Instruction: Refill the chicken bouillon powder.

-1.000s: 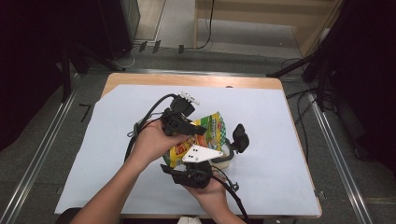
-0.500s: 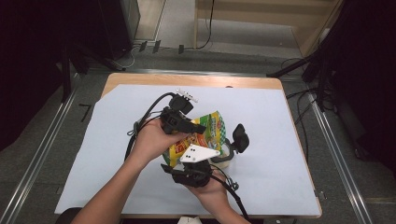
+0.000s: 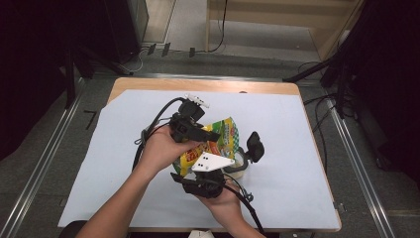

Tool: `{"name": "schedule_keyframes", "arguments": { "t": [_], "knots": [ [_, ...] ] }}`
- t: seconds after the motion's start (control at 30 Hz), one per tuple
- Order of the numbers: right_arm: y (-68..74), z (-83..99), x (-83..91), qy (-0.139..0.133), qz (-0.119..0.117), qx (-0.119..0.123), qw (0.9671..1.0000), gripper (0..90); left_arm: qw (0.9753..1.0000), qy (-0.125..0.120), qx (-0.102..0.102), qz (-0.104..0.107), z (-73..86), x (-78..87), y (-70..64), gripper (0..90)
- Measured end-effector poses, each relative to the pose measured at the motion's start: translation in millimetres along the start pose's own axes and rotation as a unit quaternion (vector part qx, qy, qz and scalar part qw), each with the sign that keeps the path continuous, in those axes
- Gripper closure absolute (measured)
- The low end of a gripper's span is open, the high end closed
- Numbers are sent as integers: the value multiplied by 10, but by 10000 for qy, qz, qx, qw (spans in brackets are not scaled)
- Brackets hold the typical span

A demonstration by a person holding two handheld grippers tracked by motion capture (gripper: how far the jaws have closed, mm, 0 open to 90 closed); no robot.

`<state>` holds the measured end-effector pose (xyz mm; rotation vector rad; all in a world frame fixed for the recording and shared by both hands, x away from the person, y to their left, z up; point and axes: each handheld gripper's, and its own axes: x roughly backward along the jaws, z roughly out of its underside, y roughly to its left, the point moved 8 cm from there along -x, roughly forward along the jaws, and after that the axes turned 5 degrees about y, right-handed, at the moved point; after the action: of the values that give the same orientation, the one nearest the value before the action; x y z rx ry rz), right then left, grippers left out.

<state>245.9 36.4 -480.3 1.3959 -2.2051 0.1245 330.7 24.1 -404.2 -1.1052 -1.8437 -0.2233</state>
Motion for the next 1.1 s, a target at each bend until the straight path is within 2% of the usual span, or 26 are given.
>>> {"name": "schedule_keyframes", "arguments": {
  "t": [0.27, 1.1],
  "knots": [
    [-11, 10, -3, 47, 60, 85, 9999, 652, 10000, -24, 2, 0, 5, -7, 9, 747],
    [-10, 13, -1, 84, 27, 22, 10000, 651, 10000, 25, 67, 60, 6, -25, 20, 746]
  ]
}}
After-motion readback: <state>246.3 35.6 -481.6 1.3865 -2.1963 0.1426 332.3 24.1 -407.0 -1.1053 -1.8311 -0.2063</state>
